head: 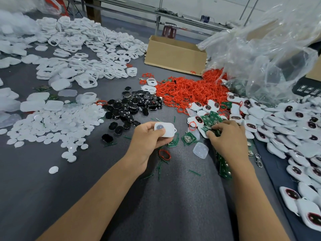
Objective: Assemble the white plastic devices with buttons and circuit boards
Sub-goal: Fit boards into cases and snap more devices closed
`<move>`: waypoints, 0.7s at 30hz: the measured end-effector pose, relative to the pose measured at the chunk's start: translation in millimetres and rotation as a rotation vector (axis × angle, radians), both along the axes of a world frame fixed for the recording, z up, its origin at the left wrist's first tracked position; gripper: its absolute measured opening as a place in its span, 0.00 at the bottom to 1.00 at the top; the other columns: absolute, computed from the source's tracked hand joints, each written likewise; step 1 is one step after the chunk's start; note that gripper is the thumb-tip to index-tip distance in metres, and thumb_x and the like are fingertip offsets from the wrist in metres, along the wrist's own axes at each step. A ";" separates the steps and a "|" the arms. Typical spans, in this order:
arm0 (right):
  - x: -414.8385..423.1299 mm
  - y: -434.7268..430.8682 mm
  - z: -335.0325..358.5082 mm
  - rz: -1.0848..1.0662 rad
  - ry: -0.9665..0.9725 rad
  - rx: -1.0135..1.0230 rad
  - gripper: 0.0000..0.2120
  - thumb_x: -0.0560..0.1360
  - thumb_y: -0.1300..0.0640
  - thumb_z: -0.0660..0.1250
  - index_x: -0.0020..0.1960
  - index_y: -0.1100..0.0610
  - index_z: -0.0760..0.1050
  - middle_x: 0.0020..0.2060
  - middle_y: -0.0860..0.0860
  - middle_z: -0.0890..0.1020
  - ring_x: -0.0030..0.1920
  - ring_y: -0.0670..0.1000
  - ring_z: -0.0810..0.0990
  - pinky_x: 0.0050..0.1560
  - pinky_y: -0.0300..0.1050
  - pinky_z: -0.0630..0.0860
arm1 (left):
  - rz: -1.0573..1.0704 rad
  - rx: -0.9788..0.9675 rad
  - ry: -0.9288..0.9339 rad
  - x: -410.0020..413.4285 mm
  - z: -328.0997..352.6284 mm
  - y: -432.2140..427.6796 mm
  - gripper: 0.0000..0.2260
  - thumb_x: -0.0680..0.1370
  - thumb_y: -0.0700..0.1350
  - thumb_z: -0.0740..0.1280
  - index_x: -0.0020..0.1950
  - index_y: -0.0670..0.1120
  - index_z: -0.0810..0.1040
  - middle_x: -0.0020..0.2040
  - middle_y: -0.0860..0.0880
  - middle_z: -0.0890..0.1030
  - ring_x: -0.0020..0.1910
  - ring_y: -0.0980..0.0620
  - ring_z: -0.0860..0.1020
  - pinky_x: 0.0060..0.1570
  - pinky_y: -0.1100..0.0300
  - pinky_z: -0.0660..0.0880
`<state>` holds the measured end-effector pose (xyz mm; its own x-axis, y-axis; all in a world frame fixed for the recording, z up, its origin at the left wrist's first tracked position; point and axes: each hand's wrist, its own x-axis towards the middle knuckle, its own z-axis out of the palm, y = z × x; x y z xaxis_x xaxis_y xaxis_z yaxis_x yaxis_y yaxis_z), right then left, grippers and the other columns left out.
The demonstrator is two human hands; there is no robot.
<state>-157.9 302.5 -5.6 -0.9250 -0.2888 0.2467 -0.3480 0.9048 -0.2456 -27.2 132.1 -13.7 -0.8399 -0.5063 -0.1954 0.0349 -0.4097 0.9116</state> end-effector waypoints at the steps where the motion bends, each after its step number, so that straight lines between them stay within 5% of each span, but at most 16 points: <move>1: -0.7 0.0 0.3 0.005 0.007 -0.027 0.12 0.73 0.50 0.69 0.53 0.55 0.81 0.58 0.55 0.76 0.61 0.59 0.71 0.63 0.50 0.58 | 0.000 -0.004 -0.001 0.2 -0.1 0.0 0.06 0.79 0.30 0.62 0.53 0.35 0.76 0.48 0.41 0.82 0.44 0.50 0.81 0.44 0.61 0.81; 6: -1.0 -1.9 0.3 0.053 0.115 -0.203 0.10 0.75 0.54 0.66 0.42 0.59 0.83 0.47 0.55 0.83 0.50 0.58 0.77 0.57 0.50 0.70 | -0.007 -0.007 -0.001 0.4 -0.9 -0.8 0.06 0.79 0.31 0.62 0.51 0.37 0.77 0.48 0.42 0.82 0.43 0.52 0.82 0.43 0.62 0.81; 9: 5.2 -3.4 3.8 0.040 0.175 -0.409 0.11 0.77 0.55 0.64 0.39 0.56 0.80 0.36 0.52 0.83 0.36 0.50 0.77 0.42 0.44 0.71 | -0.004 0.003 -0.008 0.5 -1.0 -0.7 0.06 0.78 0.31 0.62 0.49 0.38 0.78 0.48 0.42 0.82 0.43 0.51 0.82 0.43 0.62 0.81; 14: 17.7 -19.1 11.8 0.234 -0.344 -0.978 0.07 0.78 0.63 0.64 0.44 0.57 0.79 0.26 0.50 0.82 0.26 0.44 0.76 0.29 0.35 0.74 | 0.001 0.004 -0.011 -0.7 -1.8 -1.3 0.06 0.78 0.31 0.63 0.53 0.35 0.77 0.52 0.39 0.81 0.46 0.48 0.82 0.44 0.61 0.82; 18: 26.7 -30.0 13.1 0.390 -0.522 -1.060 0.06 0.77 0.67 0.63 0.51 0.65 0.78 0.31 0.57 0.83 0.28 0.47 0.77 0.29 0.36 0.73 | -0.001 0.004 -0.009 -0.6 -2.7 -1.7 0.08 0.78 0.32 0.64 0.56 0.34 0.77 0.53 0.38 0.81 0.46 0.49 0.82 0.44 0.61 0.81; 21: 32.6 -33.6 15.3 0.418 -0.551 -1.085 0.05 0.76 0.68 0.65 0.47 0.60 0.78 0.28 0.53 0.82 0.29 0.48 0.80 0.31 0.36 0.75 | -0.007 0.001 -0.005 -0.4 -2.7 -1.5 0.07 0.77 0.31 0.65 0.55 0.35 0.78 0.52 0.39 0.82 0.45 0.50 0.82 0.45 0.61 0.81</move>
